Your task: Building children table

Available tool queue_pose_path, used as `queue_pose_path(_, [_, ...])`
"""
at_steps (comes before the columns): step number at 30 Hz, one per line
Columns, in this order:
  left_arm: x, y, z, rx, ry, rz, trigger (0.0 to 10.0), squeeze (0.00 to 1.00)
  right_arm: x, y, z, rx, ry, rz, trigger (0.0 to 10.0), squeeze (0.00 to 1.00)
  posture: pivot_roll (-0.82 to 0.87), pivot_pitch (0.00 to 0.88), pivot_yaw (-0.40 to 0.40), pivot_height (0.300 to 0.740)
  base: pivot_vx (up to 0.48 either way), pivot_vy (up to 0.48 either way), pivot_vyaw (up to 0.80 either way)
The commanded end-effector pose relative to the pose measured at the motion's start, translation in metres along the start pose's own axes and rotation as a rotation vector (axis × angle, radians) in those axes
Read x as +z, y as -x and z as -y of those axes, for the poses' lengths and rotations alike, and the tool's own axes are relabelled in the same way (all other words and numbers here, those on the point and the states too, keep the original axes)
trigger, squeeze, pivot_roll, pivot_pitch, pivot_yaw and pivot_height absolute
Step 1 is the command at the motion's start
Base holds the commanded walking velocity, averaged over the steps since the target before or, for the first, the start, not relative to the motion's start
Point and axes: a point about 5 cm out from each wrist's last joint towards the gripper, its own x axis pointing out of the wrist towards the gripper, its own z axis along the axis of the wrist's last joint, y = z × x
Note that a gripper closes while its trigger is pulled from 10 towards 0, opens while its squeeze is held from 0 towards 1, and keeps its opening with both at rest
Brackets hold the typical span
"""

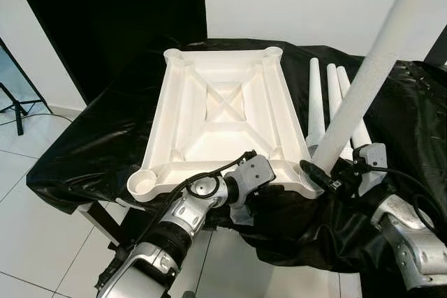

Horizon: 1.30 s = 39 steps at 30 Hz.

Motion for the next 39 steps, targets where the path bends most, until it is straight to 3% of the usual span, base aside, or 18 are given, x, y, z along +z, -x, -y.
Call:
queue_pose_path(1, [-0.028, 0.001, 0.013, -0.03, 0.06, -0.119, 10.0, 0.0, -0.017, -0.003, -0.025, 0.088, -0.069, -0.048, 0.0, 0.0, 0.2, 0.0, -0.033, 0.74, 0.0, 0.0, 0.0])
queue_pose_path(4, [-0.028, 0.002, 0.013, -0.029, 0.062, -0.118, 10.0, 0.0, -0.019, -0.002, -0.025, 0.06, -0.081, -0.047, 0.0, 0.0, 0.2, 0.0, -0.032, 0.74, 0.0, 0.0, 0.0])
queue_pose_path(6, [-0.029, 0.002, 0.013, -0.03, 0.063, -0.118, 10.0, 0.0, -0.02, -0.002, -0.021, -0.024, -0.083, -0.027, 0.0, 0.0, 0.19, 0.0, -0.03, 0.74, 0.0, 0.0, 0.0])
queue_pose_path(7, [-0.029, 0.002, 0.014, -0.031, 0.062, -0.119, 10.0, 0.0, -0.015, -0.001, -0.014, -0.168, -0.047, 0.043, 0.0, 0.0, 0.19, 0.0, -0.033, 0.74, 0.0, 0.0, 0.0])
queue_pose_path(10, [-0.029, 0.002, 0.014, -0.031, 0.062, -0.119, 10.0, 0.0, -0.015, -0.001, -0.014, -0.168, -0.047, 0.043, 0.0, 0.0, 0.19, 0.0, -0.033, 0.74, 0.0, 0.0, 0.0])
queue_pose_path(12, [-0.028, 0.002, 0.013, -0.031, 0.061, -0.119, 10.0, 0.0, -0.014, 0.004, -0.001, -0.53, -0.016, 0.093, 0.0, 0.0, 0.2, 0.0, -0.034, 0.74, 0.0, 0.0, 0.0])
queue_pose_path(13, [-0.028, 0.002, 0.013, -0.031, 0.061, -0.119, 10.0, 0.0, -0.014, 0.004, -0.001, -0.53, -0.016, 0.093, 0.0, 0.0, 0.2, 0.0, -0.034, 0.74, 0.0, 0.0, 0.0])
queue_pose_path(15, [-0.028, 0.001, 0.013, -0.031, 0.06, -0.117, 10.0, 0.0, -0.018, 0.005, -0.001, -0.677, -0.025, 0.073, 0.0, 0.0, 0.21, 0.0, -0.035, 0.74, 0.0, 0.0, 0.0])
queue_pose_path(21, [-0.031, 0.005, 0.013, -0.024, 0.065, -0.126, 10.0, 0.0, -0.017, 0.005, 0.004, -0.691, -0.031, 0.062, 0.0, 0.0, 0.22, 0.0, -0.039, 0.74, 0.0, 0.0, 0.0])
queue_pose_path(22, [-0.032, 0.006, 0.013, -0.023, 0.066, -0.127, 10.0, 0.0, -0.017, 0.003, 0.001, -0.665, -0.035, 0.058, 4.7, 0.0, 0.22, 0.0, -0.041, 0.74, 0.0, 0.0, 0.0])
queue_pose_path(25, [-0.032, 0.006, 0.013, -0.022, 0.068, -0.127, 10.0, 0.0, -0.018, -0.001, -0.002, -0.647, -0.037, 0.061, 4.7, 0.0, 0.22, 0.0, -0.041, 0.74, 0.0, 0.0, 0.0])
queue_pose_path(26, [-0.032, 0.006, 0.013, -0.021, 0.069, -0.127, 10.0, 0.0, -0.018, -0.004, -0.004, -0.632, -0.04, 0.068, 10.0, 0.87, 0.22, 0.0, -0.036, 0.74, 0.0, 0.0, 0.0])
queue_pose_path(27, [-0.032, 0.006, 0.013, -0.021, 0.069, -0.127, 10.0, 0.0, -0.018, -0.004, -0.004, -0.632, -0.04, 0.068, 10.0, 0.87, 0.22, 0.0, -0.036, 0.74, 0.0, 0.0, 0.0])
queue_pose_path(28, [-0.032, 0.006, 0.013, -0.025, 0.067, -0.128, 10.0, 0.0, -0.017, -0.007, -0.007, -0.605, -0.045, 0.079, 10.0, 1.0, 0.22, 0.0, -0.025, 0.74, 0.0, 0.0, 0.0])
queue_pose_path(31, [-0.032, 0.007, 0.013, -0.037, 0.055, -0.134, 10.0, 0.0, -0.015, -0.013, -0.014, -0.463, -0.011, 0.077, 10.0, 1.0, 0.22, 0.0, -0.015, 0.74, 0.0, 0.0, 0.0])
queue_pose_path(32, [-0.031, 0.007, 0.012, -0.037, 0.054, -0.135, 10.0, 0.0, -0.015, -0.012, -0.015, -0.428, 0.016, 0.073, 10.0, 0.0, 0.22, 0.0, -0.011, 0.74, 0.0, 0.0, 0.0])
queue_pose_path(35, [-0.031, 0.008, 0.011, -0.035, 0.052, -0.135, 10.0, 0.0, -0.015, -0.012, -0.014, -0.398, 0.038, 0.071, 10.0, 0.0, 0.22, 0.0, -0.011, 0.74, 0.0, 0.0, 0.0])
queue_pose_path(39, [-0.031, 0.008, 0.011, -0.038, 0.05, -0.136, 10.0, 0.0, -0.012, -0.007, 0.005, -0.273, 0.058, 0.03, 10.0, 0.0, 0.22, 0.0, -0.011, 0.74, 0.0, 0.0, 0.0])
